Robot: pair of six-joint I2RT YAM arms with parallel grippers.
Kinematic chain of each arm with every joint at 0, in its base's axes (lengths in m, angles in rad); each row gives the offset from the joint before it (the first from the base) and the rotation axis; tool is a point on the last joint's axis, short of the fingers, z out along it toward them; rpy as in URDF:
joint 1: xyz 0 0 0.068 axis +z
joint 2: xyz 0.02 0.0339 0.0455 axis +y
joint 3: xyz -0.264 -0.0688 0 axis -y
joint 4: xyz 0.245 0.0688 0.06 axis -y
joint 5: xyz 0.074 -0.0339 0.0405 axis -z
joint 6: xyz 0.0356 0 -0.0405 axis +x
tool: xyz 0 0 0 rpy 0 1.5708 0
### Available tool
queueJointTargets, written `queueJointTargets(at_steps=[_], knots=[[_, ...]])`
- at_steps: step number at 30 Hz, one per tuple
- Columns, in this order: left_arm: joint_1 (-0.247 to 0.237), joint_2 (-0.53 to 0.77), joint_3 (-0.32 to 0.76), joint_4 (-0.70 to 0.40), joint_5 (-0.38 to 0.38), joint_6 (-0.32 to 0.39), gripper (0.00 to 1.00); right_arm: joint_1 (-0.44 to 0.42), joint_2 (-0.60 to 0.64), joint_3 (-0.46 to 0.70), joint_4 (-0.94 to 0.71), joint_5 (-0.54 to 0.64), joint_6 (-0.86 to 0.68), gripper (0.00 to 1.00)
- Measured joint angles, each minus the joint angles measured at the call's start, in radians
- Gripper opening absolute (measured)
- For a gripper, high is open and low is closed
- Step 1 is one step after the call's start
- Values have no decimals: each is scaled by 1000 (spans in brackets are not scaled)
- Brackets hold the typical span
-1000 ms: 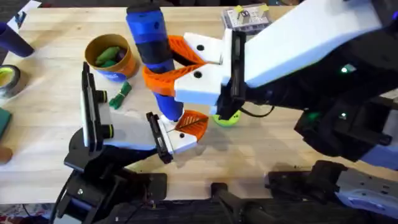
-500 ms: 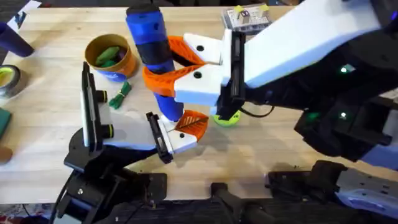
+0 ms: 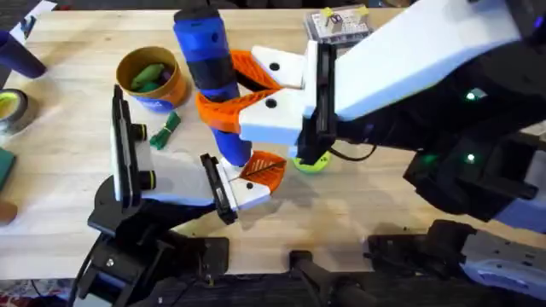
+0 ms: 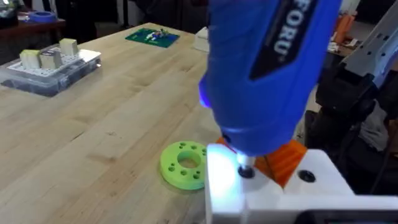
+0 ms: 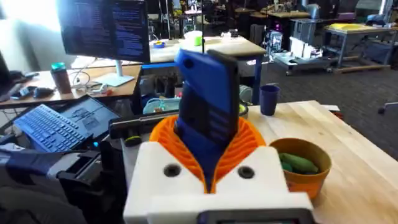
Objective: Pick up the gripper from the table and insert it into the empty holder that is missing its gripper. Then pick up a screw, insert it into the mounting hole, and use the screwdriver to tighten it. Finally, clean up the table by picking up the vegetable and placing it into the bucket.
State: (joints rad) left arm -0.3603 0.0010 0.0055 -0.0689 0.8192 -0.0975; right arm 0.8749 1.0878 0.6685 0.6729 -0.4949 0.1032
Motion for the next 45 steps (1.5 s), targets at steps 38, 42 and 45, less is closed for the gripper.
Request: queueJointTargets(at_steps=[38, 42, 45], knots=[[0, 0, 0, 0, 0, 0, 12, -389, 303, 4, -448, 633, -1010, 27], [0, 0, 0, 0, 2, 0, 12, -350, 400, 4, -449, 654, -1128, 27], [-2, 0, 0, -2, 20, 0, 12, -327, 423, 4, -453, 661, -1144, 204]])
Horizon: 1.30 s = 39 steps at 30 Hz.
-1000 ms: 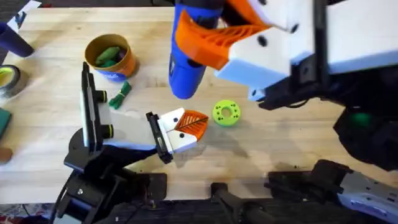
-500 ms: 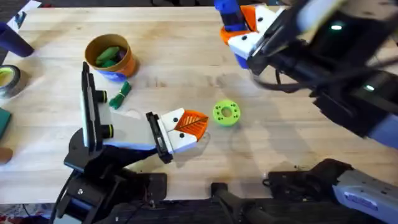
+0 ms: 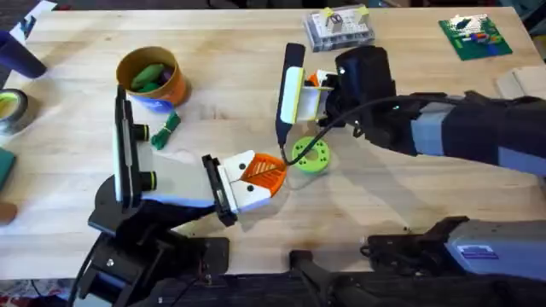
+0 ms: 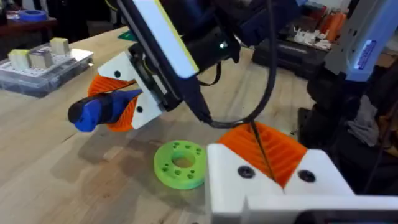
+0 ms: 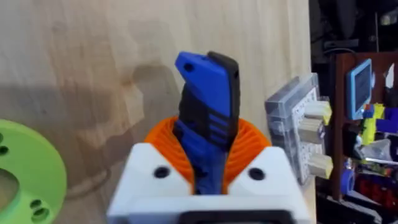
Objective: Pick up the gripper from the table and insert it into the empty holder that is missing its gripper. Then pick up a screw, insert it into the mounting hole, and use the screwdriver to tighten it. Finally, clean up the table by picking up the vegetable and placing it into the bucket.
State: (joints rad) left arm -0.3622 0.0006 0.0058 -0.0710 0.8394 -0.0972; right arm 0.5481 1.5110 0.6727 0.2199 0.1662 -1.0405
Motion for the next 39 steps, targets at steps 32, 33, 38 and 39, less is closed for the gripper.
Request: queueJointTargets(at_steps=[32, 33, 38, 39], knots=[[2, 0, 0, 0, -6, 0, 12, 108, -633, 84, -577, -95, 1109, 996], [2, 0, 0, 0, -6, 0, 12, 108, -670, 84, -592, -137, 1142, 996], [2, 0, 0, 0, -6, 0, 12, 108, -830, 86, -618, -298, 1310, 995], [2, 0, 0, 0, -6, 0, 12, 108, -853, 87, -626, -315, 1339, 995]])
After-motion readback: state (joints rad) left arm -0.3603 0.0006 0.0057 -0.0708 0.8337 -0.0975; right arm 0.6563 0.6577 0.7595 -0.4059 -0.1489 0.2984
